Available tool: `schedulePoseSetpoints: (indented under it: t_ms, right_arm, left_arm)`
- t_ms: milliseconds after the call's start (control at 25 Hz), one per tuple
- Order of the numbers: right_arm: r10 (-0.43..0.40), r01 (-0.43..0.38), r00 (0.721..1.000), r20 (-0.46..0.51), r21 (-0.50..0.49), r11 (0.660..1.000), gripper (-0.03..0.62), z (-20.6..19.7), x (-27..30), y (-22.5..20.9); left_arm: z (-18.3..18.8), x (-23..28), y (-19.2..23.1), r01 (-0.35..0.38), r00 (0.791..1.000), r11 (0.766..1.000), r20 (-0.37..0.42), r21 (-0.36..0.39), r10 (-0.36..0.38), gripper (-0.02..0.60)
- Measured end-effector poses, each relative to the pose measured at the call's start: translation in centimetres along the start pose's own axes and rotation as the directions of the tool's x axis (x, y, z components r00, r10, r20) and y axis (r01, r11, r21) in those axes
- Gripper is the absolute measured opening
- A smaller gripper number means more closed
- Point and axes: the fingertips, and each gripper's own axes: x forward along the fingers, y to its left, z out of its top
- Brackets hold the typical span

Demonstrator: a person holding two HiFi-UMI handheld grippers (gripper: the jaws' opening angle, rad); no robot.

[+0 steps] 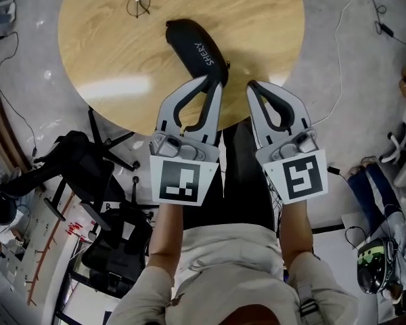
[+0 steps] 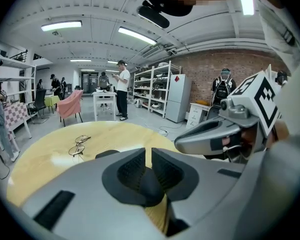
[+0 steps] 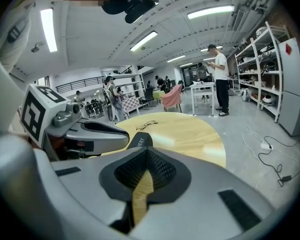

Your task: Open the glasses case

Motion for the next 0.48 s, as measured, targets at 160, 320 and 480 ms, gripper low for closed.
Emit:
schedulePoseSetpoints:
  t_ms: [160,320,480]
  right_arm:
    - [-0.013,0.013,1.0,-0.009,-0.005,1.0,0.02,-0.7,0.7,-0.2]
    - [-0.022,0.022,1.0,-0.01,-0.005,1.0,0.02,-1.4,1.2,-0.4]
    - [-0.034,0.034,0.999,-0.019,-0.001,0.999,0.02,-1.9,1.5,-0.6]
  left_arm:
    - [-0.3,0.8,-0.2,0.004,1.0,1.0,0.011,-0.023,-0.004,0.037]
    - [-0.7,1.4,0.3,-0.007,1.0,1.0,0.018,-0.025,0.008,0.037]
    - [-1.1,1.6,0.6,0.003,1.0,0.999,0.015,-0.035,-0.003,0.037]
